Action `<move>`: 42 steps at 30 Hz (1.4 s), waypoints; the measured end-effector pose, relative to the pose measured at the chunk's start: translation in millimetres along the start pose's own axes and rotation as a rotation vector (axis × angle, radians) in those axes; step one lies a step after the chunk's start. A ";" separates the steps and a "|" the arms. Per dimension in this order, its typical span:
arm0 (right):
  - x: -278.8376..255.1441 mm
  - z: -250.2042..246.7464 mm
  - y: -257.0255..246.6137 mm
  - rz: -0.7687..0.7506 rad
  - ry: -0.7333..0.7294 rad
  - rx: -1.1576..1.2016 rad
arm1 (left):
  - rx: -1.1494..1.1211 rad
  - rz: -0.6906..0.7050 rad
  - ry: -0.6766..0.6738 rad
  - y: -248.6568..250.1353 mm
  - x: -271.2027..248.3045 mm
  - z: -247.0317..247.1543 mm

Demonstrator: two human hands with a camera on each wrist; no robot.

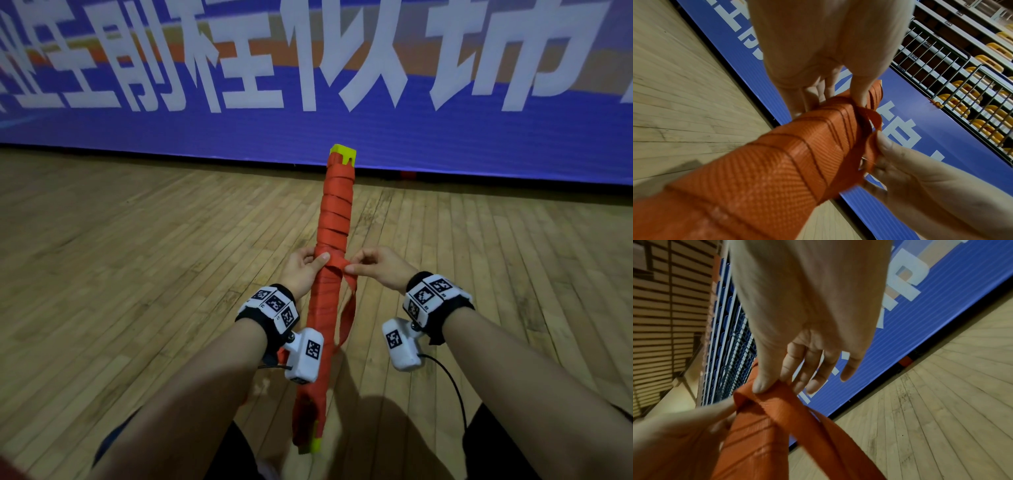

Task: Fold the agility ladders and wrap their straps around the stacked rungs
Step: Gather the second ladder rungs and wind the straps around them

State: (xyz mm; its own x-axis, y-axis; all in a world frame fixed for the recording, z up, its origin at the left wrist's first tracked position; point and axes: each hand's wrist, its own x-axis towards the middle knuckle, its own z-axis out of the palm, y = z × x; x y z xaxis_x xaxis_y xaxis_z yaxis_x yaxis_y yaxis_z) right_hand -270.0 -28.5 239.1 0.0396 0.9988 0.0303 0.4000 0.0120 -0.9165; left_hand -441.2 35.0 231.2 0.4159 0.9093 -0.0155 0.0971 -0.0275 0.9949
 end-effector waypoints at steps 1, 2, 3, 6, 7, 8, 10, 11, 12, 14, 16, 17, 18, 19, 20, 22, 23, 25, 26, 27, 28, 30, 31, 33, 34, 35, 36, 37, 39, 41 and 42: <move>-0.9 -2.7 -0.4 0.004 -0.008 0.028 | -0.001 0.004 -0.003 0.1 -0.4 -0.9; -1.2 -4.6 -0.1 0.010 -0.018 0.042 | -0.001 0.010 -0.007 0.7 -1.2 -1.5; -0.6 -5.4 0.5 0.018 -0.022 0.039 | -0.001 0.016 -0.017 1.6 -2.2 -1.6; 3.3 -4.2 4.3 0.018 0.006 0.012 | -0.015 0.020 -0.069 6.3 -6.0 0.4; 3.9 -2.7 4.4 0.011 0.014 0.024 | -0.023 0.012 -0.085 8.2 -7.2 1.3; 4.7 -1.7 4.8 0.006 0.017 0.046 | -0.028 0.003 -0.098 9.9 -8.0 1.6; 4.3 -0.6 4.4 0.002 0.000 0.063 | -0.038 -0.011 -0.114 11.2 -8.8 1.5; 3.9 -1.0 4.1 -0.002 -0.012 0.049 | -0.044 -0.017 -0.113 11.3 -8.9 1.6; 4.7 -1.6 5.3 -0.005 -0.018 0.027 | -0.054 -0.023 -0.098 10.7 -8.5 1.6; 5.0 -2.1 5.3 -0.012 -0.019 -0.008 | -0.076 -0.038 -0.064 9.6 -7.2 1.1; 5.5 -2.3 5.0 -0.035 -0.019 -0.031 | -0.104 -0.059 -0.064 9.9 -6.7 0.6; 4.8 -1.9 3.7 -0.045 -0.015 -0.044 | -0.120 -0.067 -0.073 10.7 -7.2 0.4; 4.3 -1.7 2.9 -0.051 -0.006 -0.049 | -0.131 -0.073 -0.082 11.6 -8.7 0.2; 3.1 -1.4 1.8 -0.053 0.001 -0.048 | -0.130 -0.076 -0.095 12.8 -10.3 1.0; 2.8 -1.1 2.0 -0.055 0.007 -0.040 | -0.121 -0.076 -0.106 13.2 -11.9 1.8; 2.1 0.3 2.5 -0.059 0.000 -0.015 | -0.093 -0.057 -0.109 11.5 -12.3 3.5; 1.5 1.2 1.8 -0.056 -0.007 -0.003 | -0.080 -0.047 -0.097 10.5 -11.9 3.9; 0.7 2.2 -1.2 -0.059 -0.003 0.031 | -0.087 -0.043 -0.085 9.9 -10.7 3.2; -0.2 2.2 -3.2 -0.067 0.004 0.061 | -0.104 -0.046 -0.090 10.2 -10.5 2.5; -0.6 2.2 -5.2 -0.079 0.012 0.095 | -0.120 -0.047 -0.095 10.9 -10.4 1.3; -0.6 2.5 -6.3 -0.089 0.020 0.121 | -0.127 -0.050 -0.100 11.9 -10.3 -0.3; -1.4 3.7 -7.2 -0.100 0.040 0.134 | -0.099 -0.054 -0.107 14.1 -9.7 -1.6; -1.9 4.2 -6.7 -0.097 0.055 0.124 | -0.061 -0.056 -0.109 15.2 -9.9 -0.7; -1.2 5.9 -5.6 -0.077 0.070 0.106 | 0.030 -0.050 -0.093 16.0 -11.2 2.2; -0.9 8.1 -5.8 -0.071 0.071 0.100 | 0.057 -0.040 -0.074 15.2 -11.2 3.0; 0.1 10.6 -5.8 -0.068 0.078 0.092 | 0.072 -0.029 -0.054 13.8 -10.4 3.7; 0.7 12.5 -6.0 -0.065 0.088 0.086 | 0.084 -0.020 -0.037 12.4 -9.5 4.4; 1.4 13.6 -6.5 -0.062 0.097 0.089 | 0.095 -0.014 -0.018 11.3 -9.5 5.1; 1.3 13.5 -8.6 -0.048 0.103 0.114 | 0.098 -0.012 0.016 10.1 -9.4 5.1; -0.9 11.8 -10.4 -0.038 0.086 0.139 | 0.083 -0.020 0.031 9.2 -8.6 4.5; -1.3 10.4 -9.9 -0.032 0.070 0.145 | 0.076 -0.028 0.029 9.4 -9.3 4.6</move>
State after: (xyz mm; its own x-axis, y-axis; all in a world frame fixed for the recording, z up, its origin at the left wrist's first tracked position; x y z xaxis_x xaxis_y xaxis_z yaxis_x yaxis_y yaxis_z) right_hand -283.6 -29.4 244.0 0.0943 0.9921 0.0832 0.2656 0.0555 -0.9625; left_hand -440.0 24.4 240.2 0.3861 0.9216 -0.0391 0.1770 -0.0325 0.9837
